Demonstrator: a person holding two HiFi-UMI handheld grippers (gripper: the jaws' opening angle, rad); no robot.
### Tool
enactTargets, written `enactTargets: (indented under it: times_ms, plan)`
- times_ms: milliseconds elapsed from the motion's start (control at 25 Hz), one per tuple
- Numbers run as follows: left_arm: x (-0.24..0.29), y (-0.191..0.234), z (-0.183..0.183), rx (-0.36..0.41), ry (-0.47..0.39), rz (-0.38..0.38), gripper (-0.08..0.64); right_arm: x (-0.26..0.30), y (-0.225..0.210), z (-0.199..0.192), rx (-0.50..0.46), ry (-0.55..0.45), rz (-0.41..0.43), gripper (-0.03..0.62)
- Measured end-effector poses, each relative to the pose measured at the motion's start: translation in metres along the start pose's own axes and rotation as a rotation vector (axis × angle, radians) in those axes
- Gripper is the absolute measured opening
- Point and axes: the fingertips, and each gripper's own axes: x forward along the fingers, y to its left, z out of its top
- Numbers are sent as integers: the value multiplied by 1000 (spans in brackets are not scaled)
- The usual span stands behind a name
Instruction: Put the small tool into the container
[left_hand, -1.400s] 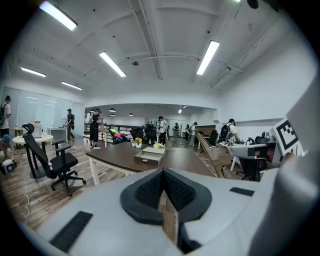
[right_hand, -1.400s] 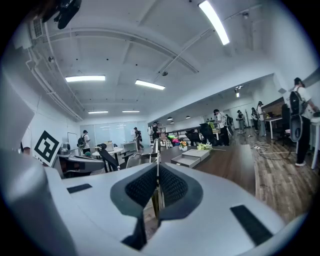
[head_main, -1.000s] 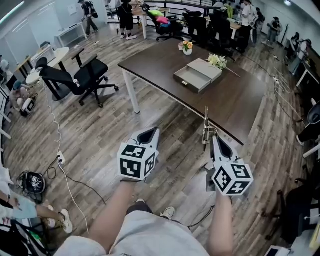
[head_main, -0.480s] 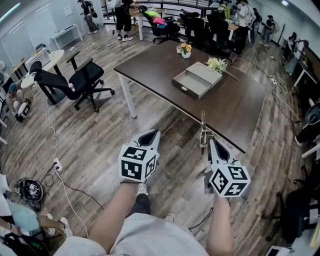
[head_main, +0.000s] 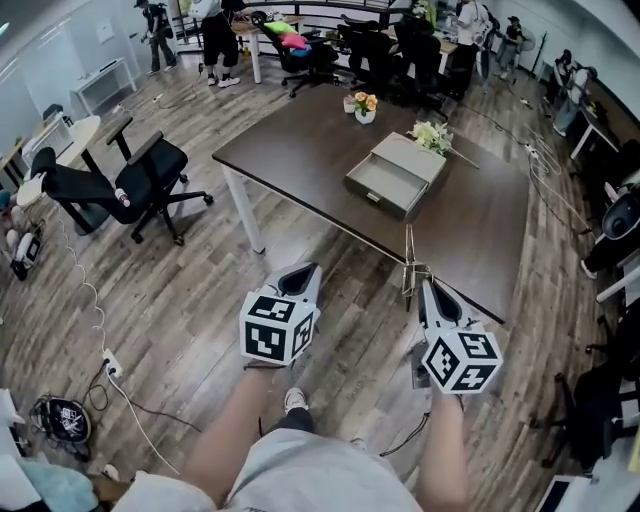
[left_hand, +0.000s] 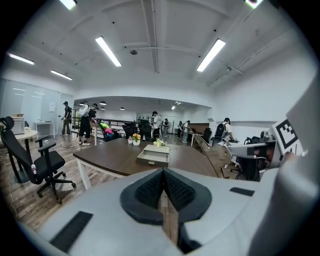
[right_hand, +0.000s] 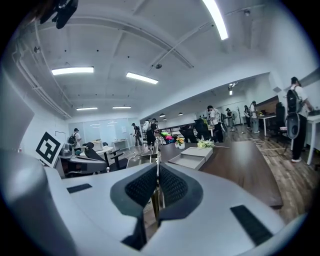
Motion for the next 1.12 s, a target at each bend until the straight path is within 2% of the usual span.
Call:
enactTargets:
  times_ms: [360, 520, 1120]
  plan:
    - [18, 54, 12, 14, 10, -60, -2, 41, 27, 5, -1, 2, -54, 13]
    - [23, 65, 16, 24, 1, -88, -2, 51, 36, 6, -7, 5, -68, 12]
    - [39, 108, 23, 52, 20, -118, -2, 82, 50, 8, 1, -3, -110, 14]
